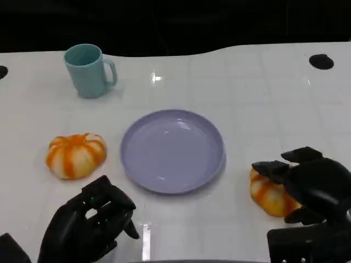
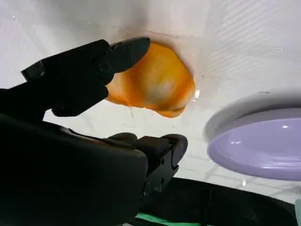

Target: Grasp the bread from the table and place it into the plate.

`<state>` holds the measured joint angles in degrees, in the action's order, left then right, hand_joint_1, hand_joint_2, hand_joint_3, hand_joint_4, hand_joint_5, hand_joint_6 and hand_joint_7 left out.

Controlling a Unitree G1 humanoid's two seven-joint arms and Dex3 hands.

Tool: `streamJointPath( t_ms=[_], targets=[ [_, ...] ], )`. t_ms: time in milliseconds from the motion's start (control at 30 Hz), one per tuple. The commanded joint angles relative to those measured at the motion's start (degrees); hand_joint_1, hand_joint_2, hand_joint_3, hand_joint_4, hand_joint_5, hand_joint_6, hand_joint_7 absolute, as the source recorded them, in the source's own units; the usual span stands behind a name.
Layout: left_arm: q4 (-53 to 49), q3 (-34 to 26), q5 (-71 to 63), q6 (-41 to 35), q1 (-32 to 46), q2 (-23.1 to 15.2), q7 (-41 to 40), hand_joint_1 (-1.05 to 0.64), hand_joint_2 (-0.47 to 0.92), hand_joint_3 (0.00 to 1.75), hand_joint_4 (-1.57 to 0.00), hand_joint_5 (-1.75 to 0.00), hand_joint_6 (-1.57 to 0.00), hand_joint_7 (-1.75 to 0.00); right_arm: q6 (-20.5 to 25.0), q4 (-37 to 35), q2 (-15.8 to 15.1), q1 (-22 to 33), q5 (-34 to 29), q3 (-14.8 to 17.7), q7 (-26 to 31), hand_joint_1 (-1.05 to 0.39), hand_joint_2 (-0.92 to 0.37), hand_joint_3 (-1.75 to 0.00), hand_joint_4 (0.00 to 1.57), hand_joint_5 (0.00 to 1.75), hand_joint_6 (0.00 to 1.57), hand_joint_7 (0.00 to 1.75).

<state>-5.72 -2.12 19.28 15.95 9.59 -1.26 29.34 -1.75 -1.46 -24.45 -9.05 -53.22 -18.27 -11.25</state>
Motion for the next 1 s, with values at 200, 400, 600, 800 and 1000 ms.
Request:
streamJointPath(
  t_ms=[200, 400, 600, 800, 1000],
  targets=[
    [1.2, -0.2, -0.1, 0.0, 0.6, -0.4, -0.6, -0.53, 0.92, 0.34, -0.60, -1.75, -0.55, -1.43, 2.4, -9.2, 2.3, -4.6, 1.7, -2.7, 1.3, -0.48, -0.88, -0.02, 0.11, 0.29, 0.29, 0.01],
    [1.4, -0.2, 0.1, -0.1, 0.6, -0.4, -0.4, -0.53, 0.92, 0.34, -0.60, -1.75, -0.55, -1.42, 2.3, -16.1, 3.7, -7.8, 1.7, -4.3, 5.7, -0.50, -0.92, -0.09, 0.27, 0.25, 0.40, 0.04],
    [1.9, -0.1, 0.2, -0.5, 0.7, -0.4, -0.5, -0.52, 0.92, 0.35, -0.60, -1.75, -0.55, -1.41, -2.8, -24.8, 6.4, -10.2, 5.9, -2.5, 19.4, -0.36, -0.92, -0.05, 0.78, 0.31, 0.78, 0.10],
    [2.4, 0.0, 0.1, -0.6, 0.9, -0.3, -0.7, -0.52, 0.92, 0.35, -0.59, -1.75, -0.54, -1.42, -13.9, -37.6, 6.7, -15.5, 8.1, -3.0, 34.5, -0.07, -0.90, -0.11, 0.89, 1.65, 1.25, 0.22],
    [3.0, 0.0, 0.0, -1.0, 1.0, -0.4, -1.0, -0.51, 0.92, 0.35, -0.59, -1.75, -0.54, -1.42, -17.2, -47.1, 7.6, -20.4, 7.7, -4.9, 42.0, -0.10, -0.44, -1.13, 0.94, 1.75, 0.78, 1.64]
  ],
)
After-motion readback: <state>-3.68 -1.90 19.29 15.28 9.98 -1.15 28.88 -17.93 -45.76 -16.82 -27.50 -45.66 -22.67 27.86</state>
